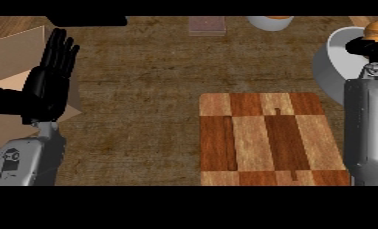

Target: Pick the croissant from the cutting board and place it in the pot

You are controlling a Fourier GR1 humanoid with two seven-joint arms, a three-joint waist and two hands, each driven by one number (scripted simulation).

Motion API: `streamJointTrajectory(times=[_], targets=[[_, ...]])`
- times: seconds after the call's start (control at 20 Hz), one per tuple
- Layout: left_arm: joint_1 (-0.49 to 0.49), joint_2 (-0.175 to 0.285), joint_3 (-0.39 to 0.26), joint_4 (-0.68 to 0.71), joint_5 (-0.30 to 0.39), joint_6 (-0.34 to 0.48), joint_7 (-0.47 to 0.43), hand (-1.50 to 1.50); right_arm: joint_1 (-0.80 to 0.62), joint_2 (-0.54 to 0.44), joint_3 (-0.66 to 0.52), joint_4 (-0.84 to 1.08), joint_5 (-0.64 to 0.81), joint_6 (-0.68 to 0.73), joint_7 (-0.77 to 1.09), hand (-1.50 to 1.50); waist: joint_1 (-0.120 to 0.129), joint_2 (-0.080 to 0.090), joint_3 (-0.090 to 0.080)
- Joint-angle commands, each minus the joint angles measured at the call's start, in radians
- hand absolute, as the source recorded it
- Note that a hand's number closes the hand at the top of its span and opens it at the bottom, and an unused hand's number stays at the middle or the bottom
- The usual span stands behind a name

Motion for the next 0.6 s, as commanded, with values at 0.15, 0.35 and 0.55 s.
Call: streamJointTrajectory(times=[0.15, 0.35, 0.55], targets=[[0.019, -0.007, -0.001, 0.014, -0.006, -0.017, -0.038, 0.0, 0.215, -0.034, -0.036, -0.198, -0.126, 0.017, -0.06, 1.5, 0.006, 0.002, 0.0], [0.066, -0.041, -0.046, -0.101, -0.03, 0.014, 0.023, 0.0, 0.255, -0.082, -0.079, -0.13, -0.199, -0.066, -0.089, 1.5, 0.014, 0.003, 0.0], [-0.005, 0.01, 0.013, -0.023, 0.003, -0.023, 0.02, 0.0, 0.273, -0.116, -0.126, 0.007, -0.277, -0.147, -0.129, 1.5, 0.015, 0.005, 0.0]])
